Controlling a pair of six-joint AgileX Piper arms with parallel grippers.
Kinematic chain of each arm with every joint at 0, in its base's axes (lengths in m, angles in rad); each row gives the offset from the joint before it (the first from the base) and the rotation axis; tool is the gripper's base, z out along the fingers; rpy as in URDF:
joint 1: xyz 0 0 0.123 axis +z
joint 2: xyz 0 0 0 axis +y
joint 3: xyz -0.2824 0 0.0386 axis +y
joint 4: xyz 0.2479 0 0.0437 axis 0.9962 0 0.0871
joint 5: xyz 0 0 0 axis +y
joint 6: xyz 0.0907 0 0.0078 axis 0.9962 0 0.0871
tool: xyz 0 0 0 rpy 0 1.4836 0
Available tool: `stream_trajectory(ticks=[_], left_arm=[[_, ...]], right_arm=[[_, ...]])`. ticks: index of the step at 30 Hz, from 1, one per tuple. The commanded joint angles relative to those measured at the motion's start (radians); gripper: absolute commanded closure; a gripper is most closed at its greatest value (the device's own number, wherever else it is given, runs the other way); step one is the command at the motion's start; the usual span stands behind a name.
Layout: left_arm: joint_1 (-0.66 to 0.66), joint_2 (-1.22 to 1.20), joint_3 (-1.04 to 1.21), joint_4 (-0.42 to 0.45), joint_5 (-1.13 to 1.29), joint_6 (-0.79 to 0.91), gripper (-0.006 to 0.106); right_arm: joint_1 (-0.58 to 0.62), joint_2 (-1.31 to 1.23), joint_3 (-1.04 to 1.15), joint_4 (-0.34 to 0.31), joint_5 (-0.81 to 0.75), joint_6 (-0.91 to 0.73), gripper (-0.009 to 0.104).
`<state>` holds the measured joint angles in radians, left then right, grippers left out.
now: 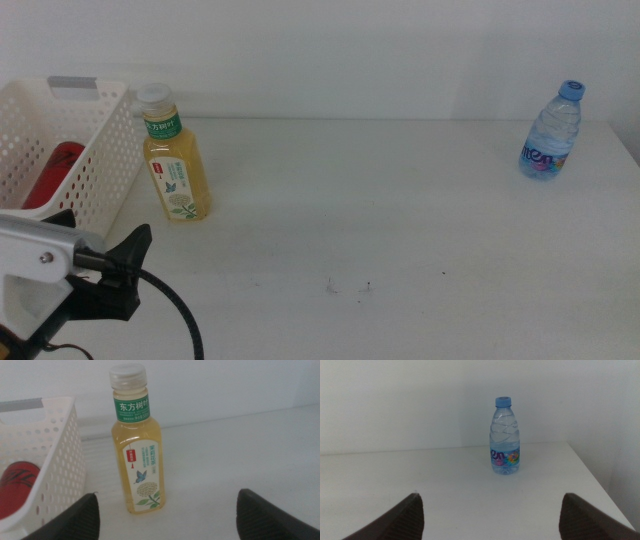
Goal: Use arms to grab the bottles and put them into the dustbin to the left of the table.
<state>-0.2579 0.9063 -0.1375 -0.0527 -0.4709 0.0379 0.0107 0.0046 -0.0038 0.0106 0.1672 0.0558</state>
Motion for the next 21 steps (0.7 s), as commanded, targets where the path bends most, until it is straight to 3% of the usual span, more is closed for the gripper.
stream_trajectory(ticks=[1, 12, 21], left_arm=[[-0.002, 0.024, 0.016, 0.013, -0.043, -0.031, 0.007], [-0.002, 0.451, 0.066, -0.035, -0.59, -0.101, 0.007], [-0.002, 0.718, -0.104, -0.069, -0.66, -0.112, 0.007]], right_arm=[[-0.003, -0.005, 0.004, -0.011, -0.009, -0.003, 0.014], [-0.003, -0.005, 0.004, -0.011, -0.009, -0.003, 0.014], [-0.003, -0.005, 0.004, -0.011, -0.009, -0.003, 0.014]])
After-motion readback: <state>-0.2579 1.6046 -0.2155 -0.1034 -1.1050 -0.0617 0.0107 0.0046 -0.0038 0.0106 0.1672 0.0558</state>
